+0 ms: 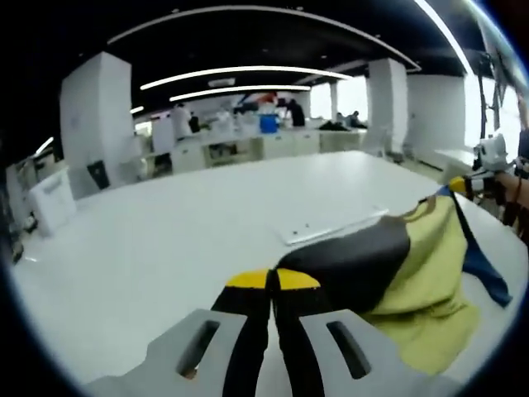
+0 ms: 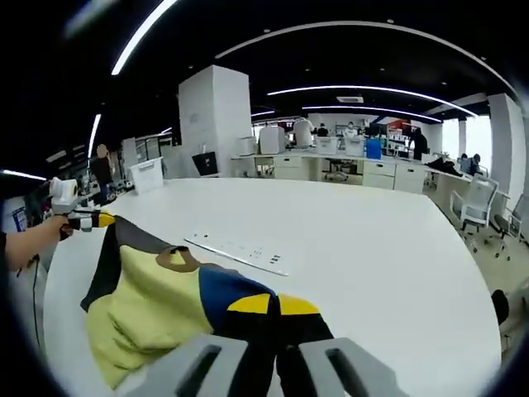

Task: Fold the garment on the visible template until the final outline fits inside the template.

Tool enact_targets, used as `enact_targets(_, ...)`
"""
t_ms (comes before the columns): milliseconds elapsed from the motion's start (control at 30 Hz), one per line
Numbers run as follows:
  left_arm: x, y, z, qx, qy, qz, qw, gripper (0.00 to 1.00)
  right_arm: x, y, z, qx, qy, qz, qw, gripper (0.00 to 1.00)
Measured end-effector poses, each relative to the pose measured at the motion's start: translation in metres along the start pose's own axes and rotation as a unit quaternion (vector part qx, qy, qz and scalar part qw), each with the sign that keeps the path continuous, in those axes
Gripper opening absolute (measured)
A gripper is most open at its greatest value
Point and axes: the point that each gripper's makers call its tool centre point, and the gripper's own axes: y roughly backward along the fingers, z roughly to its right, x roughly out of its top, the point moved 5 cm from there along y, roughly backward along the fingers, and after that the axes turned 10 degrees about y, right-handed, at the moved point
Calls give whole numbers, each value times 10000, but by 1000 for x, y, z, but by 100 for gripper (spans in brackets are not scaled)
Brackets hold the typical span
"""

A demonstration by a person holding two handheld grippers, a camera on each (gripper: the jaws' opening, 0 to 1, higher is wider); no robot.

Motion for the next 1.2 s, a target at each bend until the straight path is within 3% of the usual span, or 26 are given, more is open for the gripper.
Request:
enact_targets(267,-14,-34,-7,81,-145,-498,9986,0,-16,-38,7,-87,-153,-401,9990,0)
enact_targets(433,-34,-45,-14,259,36,-1152,9930,0,-30,-52,7,-62,-391,-678,9969,0)
enact_targets(667,-48,-56,-20,386,168,-1409,9891,0,-41,-68,6,-113,-361,-873,9955,0)
enact_targets(967,-56,-54,-26,517,374,-1498,9867,0,-41,-81,7,-169,-327,-887,9954,0)
enact_targets(1133,-57,-52,-28,567,344,-1526,9861,0,-39,-86,6,-210,-339,-867,9954,0)
enact_targets(1200,-57,-51,-29,599,95,-1491,9870,0,-39,-87,6,-254,-339,-864,9954,0)
